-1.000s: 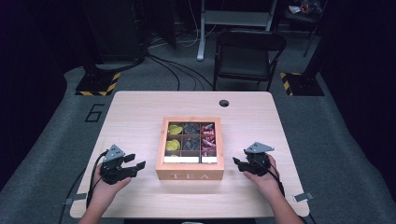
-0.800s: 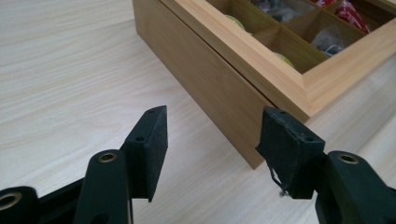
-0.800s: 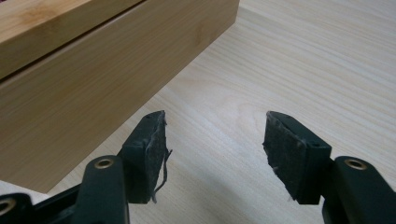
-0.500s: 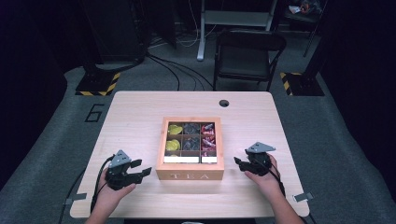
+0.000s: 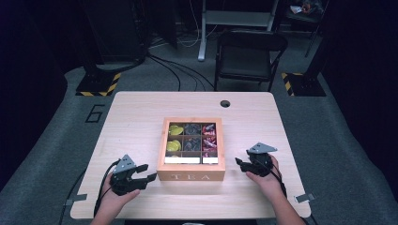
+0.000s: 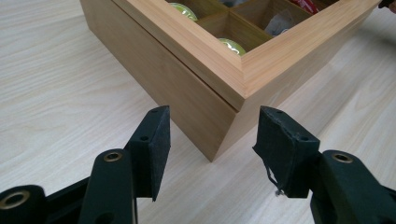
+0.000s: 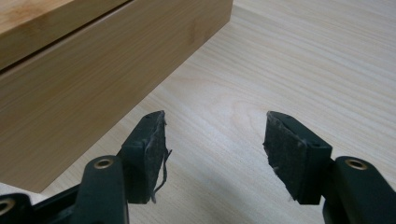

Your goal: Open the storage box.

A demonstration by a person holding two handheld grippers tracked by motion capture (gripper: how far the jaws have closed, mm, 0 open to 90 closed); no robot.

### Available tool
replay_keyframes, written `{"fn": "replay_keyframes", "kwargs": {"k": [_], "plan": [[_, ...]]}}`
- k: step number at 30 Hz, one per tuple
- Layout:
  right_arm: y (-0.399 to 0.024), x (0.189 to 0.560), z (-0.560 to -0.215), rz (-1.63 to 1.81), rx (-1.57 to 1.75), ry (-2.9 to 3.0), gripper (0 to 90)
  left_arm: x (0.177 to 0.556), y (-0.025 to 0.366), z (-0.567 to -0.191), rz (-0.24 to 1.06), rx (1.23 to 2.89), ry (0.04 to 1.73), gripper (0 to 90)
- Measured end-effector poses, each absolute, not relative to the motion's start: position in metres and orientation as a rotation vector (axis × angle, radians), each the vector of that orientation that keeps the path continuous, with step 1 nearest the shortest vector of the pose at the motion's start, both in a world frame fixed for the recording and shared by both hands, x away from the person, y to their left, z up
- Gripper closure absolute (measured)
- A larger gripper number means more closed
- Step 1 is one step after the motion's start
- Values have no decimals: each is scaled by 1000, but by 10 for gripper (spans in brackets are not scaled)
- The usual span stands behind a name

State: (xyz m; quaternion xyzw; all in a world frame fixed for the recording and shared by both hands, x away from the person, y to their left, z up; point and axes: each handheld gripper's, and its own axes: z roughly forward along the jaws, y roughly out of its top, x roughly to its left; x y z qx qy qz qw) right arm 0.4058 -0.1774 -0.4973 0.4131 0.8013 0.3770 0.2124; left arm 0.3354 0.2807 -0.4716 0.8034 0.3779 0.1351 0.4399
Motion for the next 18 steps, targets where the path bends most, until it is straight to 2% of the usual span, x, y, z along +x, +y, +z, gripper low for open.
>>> {"fn": "replay_keyframes", "kwargs": {"k": [7,18], "plan": [[-178,406,-497,1040,1145,2229,383,336,275,-476,335,2000,933,451],[-178,406,-498,1039,1127,2239,383,339,268,-479,333,2007,925,537]]}}
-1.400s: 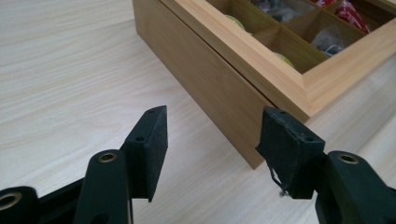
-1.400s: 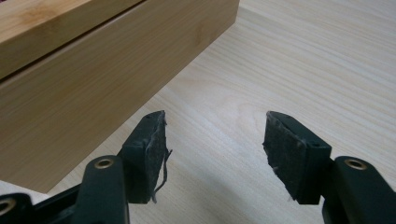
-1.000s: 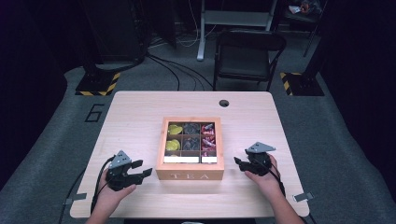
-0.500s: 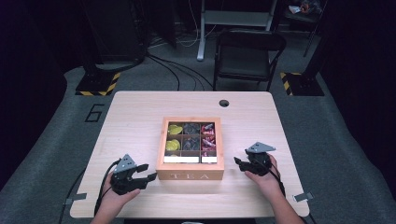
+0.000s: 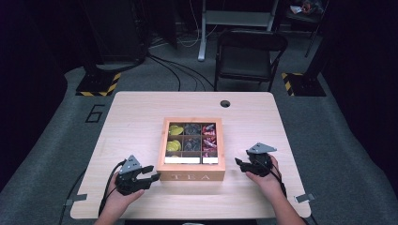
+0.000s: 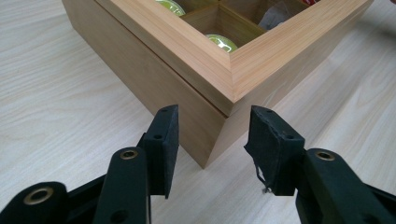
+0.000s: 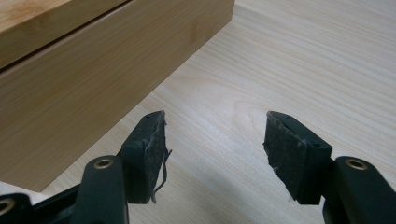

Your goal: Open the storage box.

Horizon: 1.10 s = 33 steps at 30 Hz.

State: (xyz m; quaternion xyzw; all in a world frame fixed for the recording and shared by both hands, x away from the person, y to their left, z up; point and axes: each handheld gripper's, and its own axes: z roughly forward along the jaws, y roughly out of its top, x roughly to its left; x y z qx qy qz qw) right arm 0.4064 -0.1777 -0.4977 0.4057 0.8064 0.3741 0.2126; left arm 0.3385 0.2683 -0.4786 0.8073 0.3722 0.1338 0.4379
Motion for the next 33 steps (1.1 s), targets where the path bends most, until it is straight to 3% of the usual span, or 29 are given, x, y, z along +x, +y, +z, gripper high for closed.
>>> {"fn": "replay_keyframes", "kwargs": {"k": [14,33], "plan": [[-176,406,-497,1051,1131,2235,383,339,261,-479,355,2022,899,621],[-175,404,-496,1056,1114,2238,383,339,260,-475,345,2024,896,628]]}}
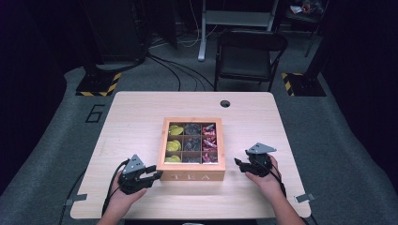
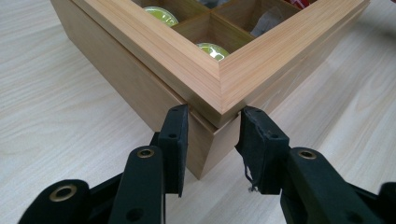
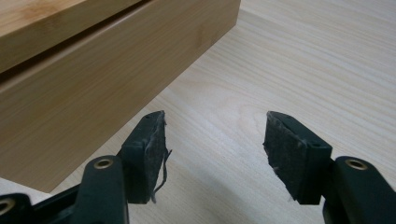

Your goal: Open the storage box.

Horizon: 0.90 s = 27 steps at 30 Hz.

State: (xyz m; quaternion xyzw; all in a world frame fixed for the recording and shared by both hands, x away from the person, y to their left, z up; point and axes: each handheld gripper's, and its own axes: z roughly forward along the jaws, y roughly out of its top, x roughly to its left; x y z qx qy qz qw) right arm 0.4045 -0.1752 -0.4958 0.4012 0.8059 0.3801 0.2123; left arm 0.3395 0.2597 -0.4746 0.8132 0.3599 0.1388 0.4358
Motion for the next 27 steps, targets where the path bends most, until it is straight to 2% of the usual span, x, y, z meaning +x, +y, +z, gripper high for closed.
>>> {"fn": "replay_keyframes", "kwargs": {"k": [27], "plan": [[-162,390,-472,1265,969,2300,382,349,262,-448,291,1994,884,605]]}}
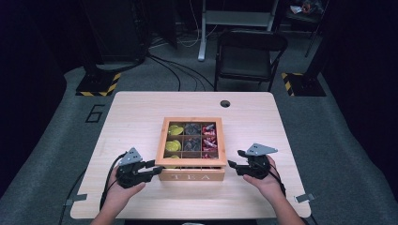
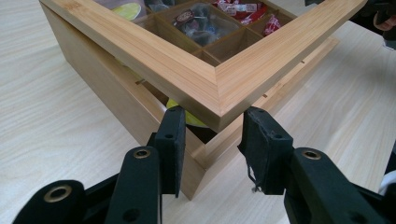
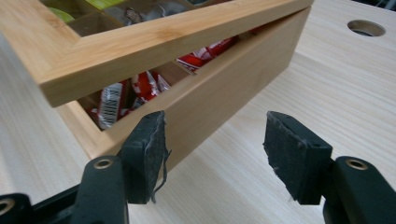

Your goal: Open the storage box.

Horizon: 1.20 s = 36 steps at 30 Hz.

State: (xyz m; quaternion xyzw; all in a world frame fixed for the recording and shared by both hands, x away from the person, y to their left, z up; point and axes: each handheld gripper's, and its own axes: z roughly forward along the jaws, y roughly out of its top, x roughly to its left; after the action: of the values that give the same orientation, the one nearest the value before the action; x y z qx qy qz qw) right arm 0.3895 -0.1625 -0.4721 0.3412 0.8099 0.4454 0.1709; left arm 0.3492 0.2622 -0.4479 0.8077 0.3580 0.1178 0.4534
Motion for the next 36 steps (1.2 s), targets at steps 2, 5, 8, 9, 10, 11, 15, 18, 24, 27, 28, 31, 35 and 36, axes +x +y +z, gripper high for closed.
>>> {"fn": "replay_keyframes", "kwargs": {"k": [2,5,8,9,10,11,15,18,24,27,28,31,35,36], "plan": [[-161,388,-471,1288,971,2303,382,350,262,-446,295,1992,883,604],[-159,387,-467,1308,950,2314,383,351,263,-442,279,1987,885,603],[-157,385,-464,1317,945,2321,388,352,263,-440,285,1977,888,603],[-156,384,-463,1318,948,2327,392,353,263,-439,280,1978,888,603],[-156,384,-462,1318,944,2329,395,353,263,-438,276,1979,890,603],[-155,384,-460,1321,955,2331,399,353,263,-438,278,1976,894,604],[-153,381,-453,1321,960,2338,403,354,263,-435,281,1986,891,601],[-150,378,-448,1346,958,2349,403,355,263,-432,272,1989,894,600],[-143,371,-442,1342,940,2364,407,357,263,-429,273,1987,894,600],[-142,369,-439,1361,923,2353,410,357,263,-429,273,1992,896,600],[-141,369,-438,1369,918,2352,416,357,263,-429,274,1993,896,601],[-140,368,-435,1363,892,2351,430,357,263,-429,273,1994,894,601],[-137,367,-430,1365,870,2348,448,358,263,-426,278,1990,893,599],[-138,367,-429,1373,865,2350,458,358,263,-426,278,1990,893,599]]}}
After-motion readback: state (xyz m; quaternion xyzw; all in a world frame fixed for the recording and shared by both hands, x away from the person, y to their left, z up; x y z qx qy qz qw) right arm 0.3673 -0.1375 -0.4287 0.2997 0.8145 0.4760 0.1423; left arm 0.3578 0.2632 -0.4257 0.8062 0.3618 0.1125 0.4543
